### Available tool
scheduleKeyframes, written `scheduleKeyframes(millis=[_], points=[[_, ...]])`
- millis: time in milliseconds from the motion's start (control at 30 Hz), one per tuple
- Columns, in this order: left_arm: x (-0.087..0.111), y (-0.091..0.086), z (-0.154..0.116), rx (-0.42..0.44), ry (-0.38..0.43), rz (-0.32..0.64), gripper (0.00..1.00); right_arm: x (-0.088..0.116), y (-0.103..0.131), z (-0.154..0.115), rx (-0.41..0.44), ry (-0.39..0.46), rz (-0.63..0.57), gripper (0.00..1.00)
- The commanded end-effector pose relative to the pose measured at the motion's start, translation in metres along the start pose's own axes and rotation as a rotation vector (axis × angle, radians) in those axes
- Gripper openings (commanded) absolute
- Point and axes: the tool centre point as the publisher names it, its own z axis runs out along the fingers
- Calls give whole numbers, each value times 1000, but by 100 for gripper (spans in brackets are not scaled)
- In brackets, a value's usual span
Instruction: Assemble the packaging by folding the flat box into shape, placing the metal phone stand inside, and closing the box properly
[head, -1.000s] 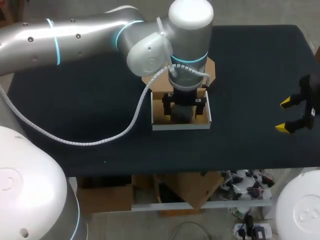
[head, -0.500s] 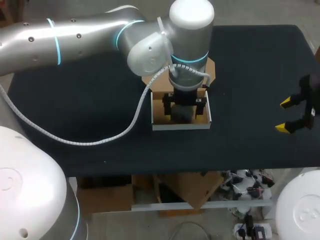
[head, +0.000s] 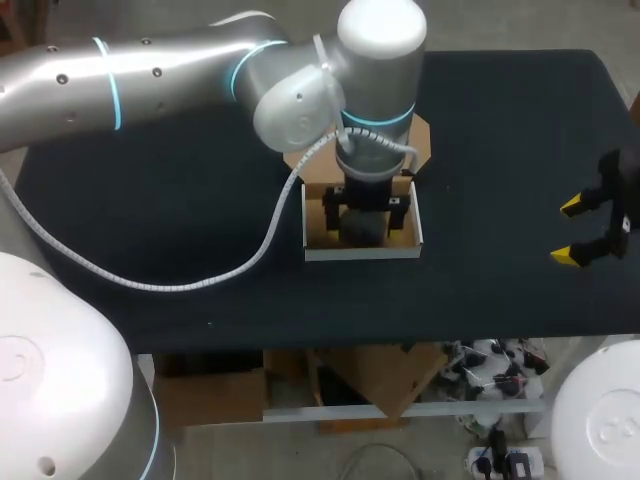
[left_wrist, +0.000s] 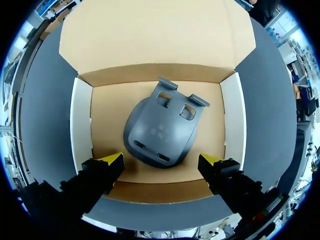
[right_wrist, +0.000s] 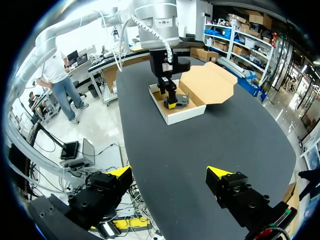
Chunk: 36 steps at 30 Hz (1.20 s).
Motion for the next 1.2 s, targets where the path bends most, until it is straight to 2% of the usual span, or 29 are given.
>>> scheduleKeyframes(millis=[33, 567, 1200], points=[[1, 1, 3, -1, 0, -10, 100, 1, -1, 0, -3, -2, -1, 100], [7, 32, -5, 7, -10, -27, 100, 1, -1, 0, -3, -2, -1, 100], [1, 74, -9, -2, -31, -73, 100, 1, -1, 0, -3, -2, -1, 100]])
